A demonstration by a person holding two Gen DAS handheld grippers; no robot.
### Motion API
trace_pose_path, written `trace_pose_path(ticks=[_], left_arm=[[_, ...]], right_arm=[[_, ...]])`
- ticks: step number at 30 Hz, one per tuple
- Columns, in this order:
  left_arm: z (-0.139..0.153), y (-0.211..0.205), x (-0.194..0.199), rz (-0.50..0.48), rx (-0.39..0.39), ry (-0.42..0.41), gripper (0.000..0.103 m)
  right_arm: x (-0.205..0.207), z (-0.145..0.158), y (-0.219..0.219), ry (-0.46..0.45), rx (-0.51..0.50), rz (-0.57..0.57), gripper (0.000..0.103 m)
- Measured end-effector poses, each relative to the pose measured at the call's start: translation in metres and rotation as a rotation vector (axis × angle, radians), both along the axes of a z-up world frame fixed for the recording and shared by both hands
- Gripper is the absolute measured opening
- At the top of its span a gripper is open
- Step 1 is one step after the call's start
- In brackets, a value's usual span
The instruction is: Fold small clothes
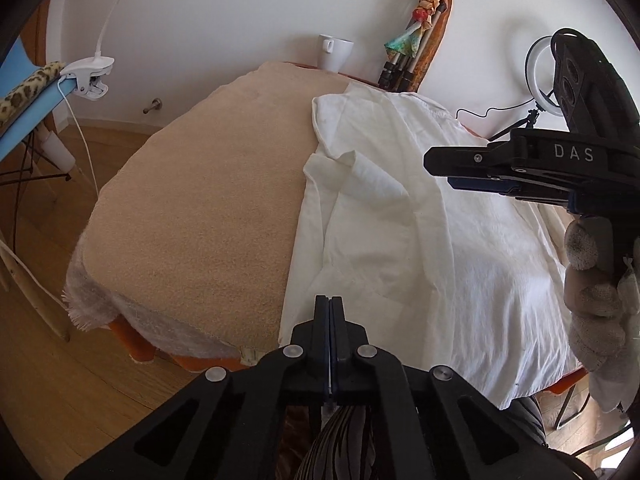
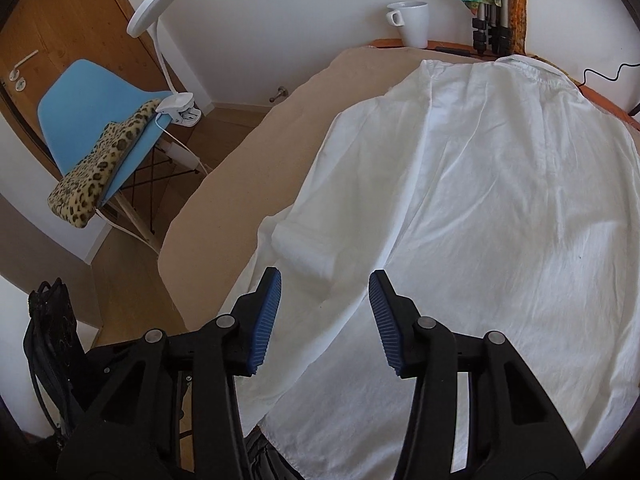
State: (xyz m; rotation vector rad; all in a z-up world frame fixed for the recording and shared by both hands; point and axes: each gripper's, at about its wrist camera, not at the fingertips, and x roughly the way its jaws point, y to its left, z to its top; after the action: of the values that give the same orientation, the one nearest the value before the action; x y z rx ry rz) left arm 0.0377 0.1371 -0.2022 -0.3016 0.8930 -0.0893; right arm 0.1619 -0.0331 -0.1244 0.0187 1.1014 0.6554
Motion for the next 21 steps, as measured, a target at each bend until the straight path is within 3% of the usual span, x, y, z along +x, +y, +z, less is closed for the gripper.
trace_pose_path(ticks=[3,9,11,14,16,18,19,21], left_arm=[[0.006,0.004,-0.005,0.02,0.012,-0.021,0.0],[0.003,0.008,-0.002,0.008,0.004,0.003,0.001],[0.0,0.008,-0.003,0.017,-0.008,0.004,0.031],[-0.005,0.006,-0.004,0.013,-0.035,0.014,0.036],[-0.008,0.004,-0.006,0.008,-0.041,0.018,0.034],[-0.008,0.001,-0.007,-0.006,-0.022,0.007,0.02],[-0.008,0.001,-0.008,-0.004,-0.012,0.006,0.004],[-0.006,0.006,-0.012,0.003,-0.051,-0.012,0.001]], right_arm=[[0.007,-0.012,0.01,0.028,0.016,0.029,0.048],[0.002,-0.034,0.018,0.005,-0.17,0.122,0.043],[-0.002,-0.038,0.012,-0.016,-0.247,0.124,0.043],[0.001,-0.04,-0.002,0.025,-0.211,0.105,0.043],[0.003,-0.037,-0.008,0.047,-0.192,0.092,0.043],[0.005,-0.034,-0.01,0.054,-0.184,0.096,0.043],[0.007,-0.031,-0.009,0.054,-0.182,0.103,0.043],[0.007,-0.026,-0.006,0.036,-0.193,0.122,0.043]])
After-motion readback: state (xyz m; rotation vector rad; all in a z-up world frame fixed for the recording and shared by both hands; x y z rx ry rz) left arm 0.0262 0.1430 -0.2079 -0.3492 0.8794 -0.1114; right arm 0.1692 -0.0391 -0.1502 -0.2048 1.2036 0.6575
